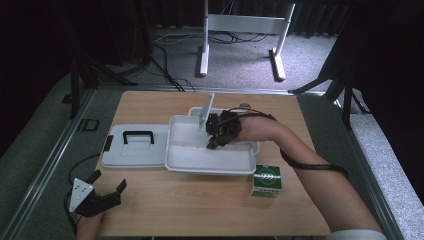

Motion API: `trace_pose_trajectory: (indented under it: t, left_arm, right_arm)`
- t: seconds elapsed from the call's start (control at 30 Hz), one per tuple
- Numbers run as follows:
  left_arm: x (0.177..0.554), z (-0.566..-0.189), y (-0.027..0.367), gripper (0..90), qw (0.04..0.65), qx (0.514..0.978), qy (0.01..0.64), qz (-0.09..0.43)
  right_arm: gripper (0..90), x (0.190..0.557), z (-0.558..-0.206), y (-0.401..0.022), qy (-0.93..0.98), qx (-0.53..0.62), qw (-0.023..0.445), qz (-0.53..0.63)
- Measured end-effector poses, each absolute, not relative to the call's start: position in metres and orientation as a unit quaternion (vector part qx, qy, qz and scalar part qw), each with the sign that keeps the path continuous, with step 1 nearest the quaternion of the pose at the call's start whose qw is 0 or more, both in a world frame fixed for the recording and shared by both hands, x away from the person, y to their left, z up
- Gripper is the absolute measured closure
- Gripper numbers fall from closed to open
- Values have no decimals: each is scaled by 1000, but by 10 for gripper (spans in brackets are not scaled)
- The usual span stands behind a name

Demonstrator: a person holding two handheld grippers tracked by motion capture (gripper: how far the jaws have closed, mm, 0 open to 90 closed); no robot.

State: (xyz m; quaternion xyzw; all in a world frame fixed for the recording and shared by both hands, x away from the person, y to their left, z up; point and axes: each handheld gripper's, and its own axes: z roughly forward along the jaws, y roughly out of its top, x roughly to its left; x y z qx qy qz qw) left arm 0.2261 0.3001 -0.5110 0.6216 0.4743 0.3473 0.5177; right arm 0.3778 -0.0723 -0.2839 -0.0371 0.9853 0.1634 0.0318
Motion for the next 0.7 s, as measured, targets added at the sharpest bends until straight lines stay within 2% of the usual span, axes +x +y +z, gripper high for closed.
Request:
trace_pose_trajectory:
  t: [0.27, 0.43, 0.7]
  left_arm:
    - [226, -511, 300, 20, 516, 623, 475, 347]
    - [226, -511, 300, 20, 516, 621, 475, 349]
    - [226, -511, 300, 21, 515, 622, 476, 348]
  right_arm:
    - [887, 329, -291, -60, 978, -76, 15, 192]
    - [887, 314, -308, -52, 981, -69, 19, 180]
    - [886, 295, -348, -44, 985, -69, -1, 156]
